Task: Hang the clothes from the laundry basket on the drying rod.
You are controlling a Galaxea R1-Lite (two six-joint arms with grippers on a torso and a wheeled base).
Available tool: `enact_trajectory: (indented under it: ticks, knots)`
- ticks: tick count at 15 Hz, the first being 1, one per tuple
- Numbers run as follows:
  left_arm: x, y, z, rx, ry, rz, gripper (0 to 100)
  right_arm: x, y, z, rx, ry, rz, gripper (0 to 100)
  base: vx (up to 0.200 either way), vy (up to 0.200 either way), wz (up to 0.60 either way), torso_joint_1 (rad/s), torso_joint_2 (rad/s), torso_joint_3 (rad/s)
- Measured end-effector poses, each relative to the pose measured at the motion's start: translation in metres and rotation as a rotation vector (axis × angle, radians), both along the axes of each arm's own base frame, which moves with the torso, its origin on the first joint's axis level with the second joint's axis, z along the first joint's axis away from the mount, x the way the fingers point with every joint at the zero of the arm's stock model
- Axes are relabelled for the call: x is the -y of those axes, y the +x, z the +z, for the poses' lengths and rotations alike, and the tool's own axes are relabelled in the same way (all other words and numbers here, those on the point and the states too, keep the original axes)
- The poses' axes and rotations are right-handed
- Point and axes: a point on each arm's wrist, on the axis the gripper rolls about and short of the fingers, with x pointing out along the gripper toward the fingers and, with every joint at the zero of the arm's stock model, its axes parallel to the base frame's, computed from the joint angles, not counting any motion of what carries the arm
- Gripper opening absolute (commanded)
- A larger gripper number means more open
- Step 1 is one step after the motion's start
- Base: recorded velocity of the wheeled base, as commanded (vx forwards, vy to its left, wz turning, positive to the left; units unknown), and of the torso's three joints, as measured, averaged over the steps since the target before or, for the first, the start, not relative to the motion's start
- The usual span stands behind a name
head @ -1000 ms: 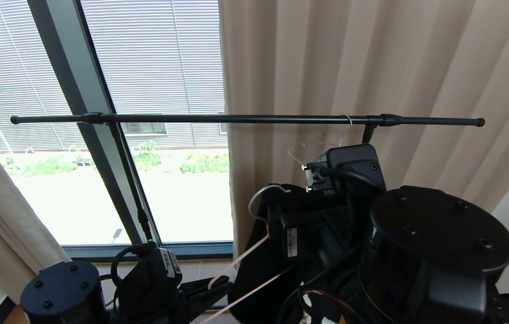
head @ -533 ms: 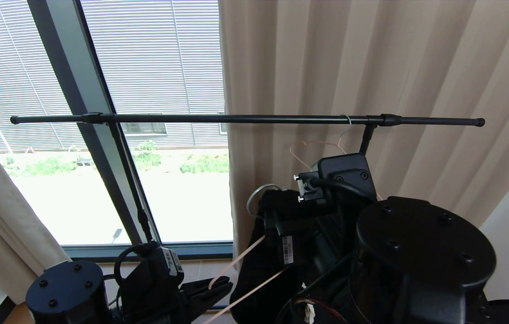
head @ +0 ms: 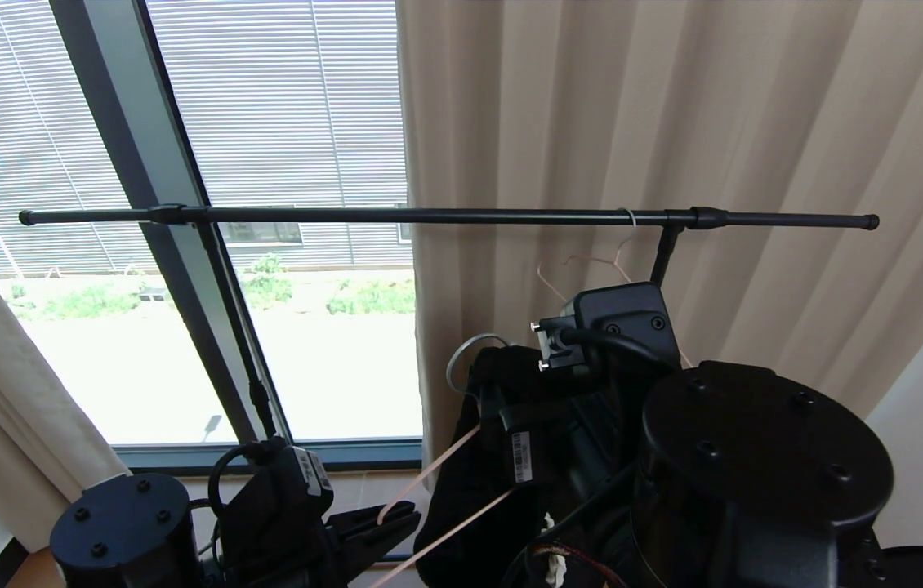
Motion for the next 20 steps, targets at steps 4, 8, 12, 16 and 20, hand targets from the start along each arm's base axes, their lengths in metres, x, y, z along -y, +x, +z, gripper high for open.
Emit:
enact_trajectory:
  ticks: [4,8,12,16,20]
  knots:
    - [-0.001,-0.001,0.000,-0.002,0.001,0.001,0,-0.001,0.000,-0.002,-0.002,-0.005,0.000,100,0.000,0.000,0.00,0.000,0.00,0.000]
    - [-0.001,-0.001,0.000,-0.002,0.001,0.002,0,0.000,0.000,-0.003,-0.005,-0.014,0.000,100,0.000,0.000,0.00,0.000,0.00,0.000]
    - [-0.002,-0.001,0.002,0.008,-0.006,0.005,0,0.005,0.001,-0.003,-0.003,-0.046,-0.003,100,0.000,0.000,0.00,0.000,0.00,0.000]
    - [-0.004,0.001,0.004,0.010,-0.016,0.021,0,0.010,-0.001,-0.002,-0.001,-0.061,-0.003,100,0.000,0.000,0.00,0.000,0.00,0.000]
    - [-0.005,0.001,0.007,0.016,-0.029,0.025,0,0.013,-0.002,-0.005,-0.007,-0.080,0.000,100,0.000,0.000,0.00,0.000,0.00,0.000]
